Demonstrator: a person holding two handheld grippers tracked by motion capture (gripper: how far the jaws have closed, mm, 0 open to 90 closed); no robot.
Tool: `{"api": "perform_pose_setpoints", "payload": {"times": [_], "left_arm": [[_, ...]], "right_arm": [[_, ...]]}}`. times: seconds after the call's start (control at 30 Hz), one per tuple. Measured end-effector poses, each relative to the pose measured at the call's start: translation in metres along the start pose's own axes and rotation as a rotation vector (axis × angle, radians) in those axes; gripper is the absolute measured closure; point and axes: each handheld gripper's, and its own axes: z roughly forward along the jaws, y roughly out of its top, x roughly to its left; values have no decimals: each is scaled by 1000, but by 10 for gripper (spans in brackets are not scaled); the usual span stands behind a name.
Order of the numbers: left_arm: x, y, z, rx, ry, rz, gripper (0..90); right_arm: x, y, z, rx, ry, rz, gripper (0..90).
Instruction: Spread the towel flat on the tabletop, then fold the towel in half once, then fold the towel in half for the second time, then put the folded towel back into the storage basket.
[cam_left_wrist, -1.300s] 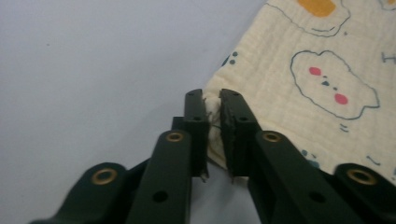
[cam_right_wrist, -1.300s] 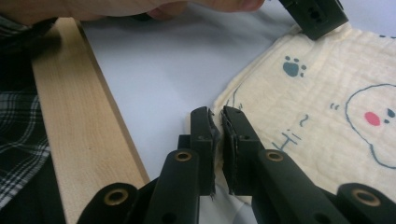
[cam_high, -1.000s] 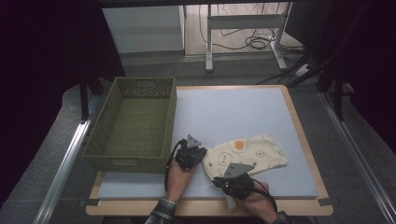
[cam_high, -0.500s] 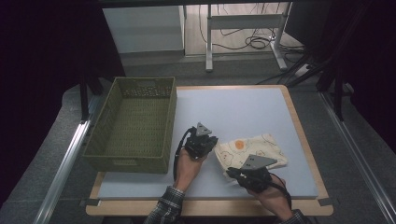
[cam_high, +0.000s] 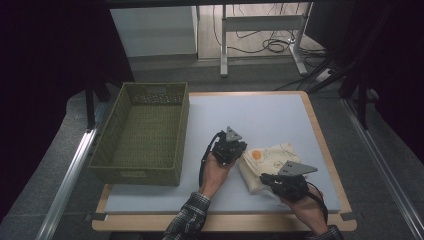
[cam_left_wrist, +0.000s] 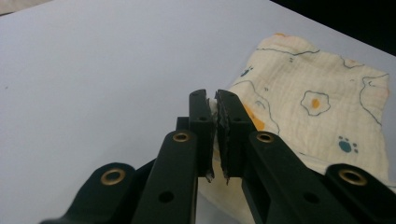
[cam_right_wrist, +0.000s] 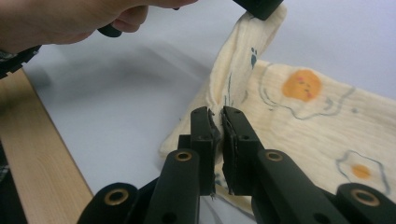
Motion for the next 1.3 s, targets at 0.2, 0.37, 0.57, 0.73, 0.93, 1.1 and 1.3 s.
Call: {"api": "perform_pose_setpoints", "payload": {"times": [0.2,0.37,0.57,0.73,0.93,1.1,1.3], "left_arm": [[-7,7,11,-13,-16,18,855],[-13,15,21,-20,-29,35,855],[-18,21,30,-24,-42,48,854],[-22,27,37,-27,-45,58,854],[-28,34,43,-32,-49,72,854],[-30,39,47,-34,-53,84,853],[-32,46,54,-26,-61,94,852]], "right_arm": [[-9,-6,-9,1,-37,12,835],[-16,-10,-16,-1,-62,28,835],[-27,-13,-24,-7,-84,48,835],[-33,-16,-29,-12,-95,65,835],[-38,-18,-34,-15,-109,76,835],[-43,-20,-38,-18,-113,89,835],[-51,-21,-42,-20,-132,99,835]]}}
